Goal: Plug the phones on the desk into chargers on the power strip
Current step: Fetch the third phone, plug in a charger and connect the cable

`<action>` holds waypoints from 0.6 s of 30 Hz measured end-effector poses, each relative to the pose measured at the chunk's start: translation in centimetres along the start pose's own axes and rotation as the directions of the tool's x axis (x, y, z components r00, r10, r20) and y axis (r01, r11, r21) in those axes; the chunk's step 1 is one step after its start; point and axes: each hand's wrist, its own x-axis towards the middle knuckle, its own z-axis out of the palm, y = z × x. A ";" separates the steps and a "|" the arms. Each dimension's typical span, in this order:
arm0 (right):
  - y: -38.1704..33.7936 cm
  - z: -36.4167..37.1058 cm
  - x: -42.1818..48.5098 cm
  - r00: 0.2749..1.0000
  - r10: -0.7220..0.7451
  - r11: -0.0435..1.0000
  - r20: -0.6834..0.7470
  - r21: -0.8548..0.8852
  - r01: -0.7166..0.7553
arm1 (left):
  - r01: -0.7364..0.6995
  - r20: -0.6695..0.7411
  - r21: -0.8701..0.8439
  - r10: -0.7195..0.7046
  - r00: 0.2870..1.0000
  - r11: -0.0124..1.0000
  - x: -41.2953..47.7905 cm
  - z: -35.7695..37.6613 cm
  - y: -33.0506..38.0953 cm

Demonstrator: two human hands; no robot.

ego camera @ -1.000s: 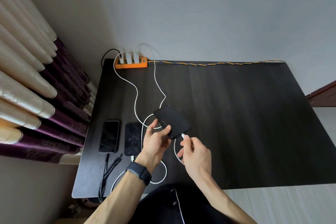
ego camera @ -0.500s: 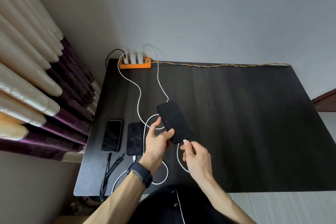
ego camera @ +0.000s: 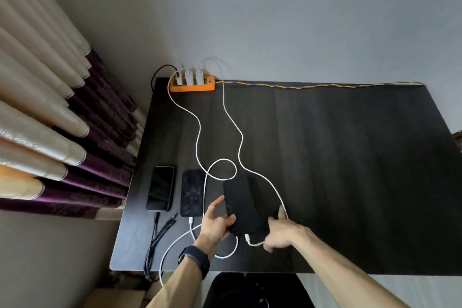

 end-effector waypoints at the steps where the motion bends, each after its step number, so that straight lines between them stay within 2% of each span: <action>1: 0.6 -0.3 0.4 0.999 0.032 0.999 -0.011 0.027 -0.032 | 0.013 -0.006 -0.006 -0.013 1.000 1.000 0.1 0.7 -0.4; 4: 2.9 -0.3 1.8 1.000 0.015 0.970 -0.025 0.244 -0.008 | 0.006 -0.021 0.039 -0.005 1.000 0.999 1.1 2.5 -1.2; 6: 4.5 -0.2 2.9 1.000 -0.024 0.910 -0.011 0.415 0.027 | -0.023 -0.023 0.126 0.026 0.999 0.992 2.4 3.2 -1.4; 8: 5.3 -0.3 3.5 0.999 -0.039 0.865 0.002 0.501 0.033 | -0.046 -0.044 0.228 0.058 0.997 0.972 3.2 3.6 -1.6; 10: 5.0 -0.1 3.9 0.996 -0.010 0.897 -0.090 0.439 0.049 | -0.055 -0.092 0.343 0.092 0.991 0.938 3.8 4.1 -1.8; 13: 3.4 0.1 4.8 0.925 -0.011 0.930 -0.381 0.337 0.150 | -0.074 -0.168 0.529 0.190 0.967 0.845 4.4 4.8 -2.0; 15: 2.3 -0.1 5.5 0.899 -0.028 0.920 -0.437 0.340 0.194 | -0.069 -0.182 0.637 0.237 0.954 0.768 5.0 5.4 -1.9; 18: 0.6 -0.3 6.1 0.883 -0.016 0.914 -0.468 0.350 0.203 | -0.046 -0.168 0.823 0.320 0.933 0.566 5.9 4.9 -1.5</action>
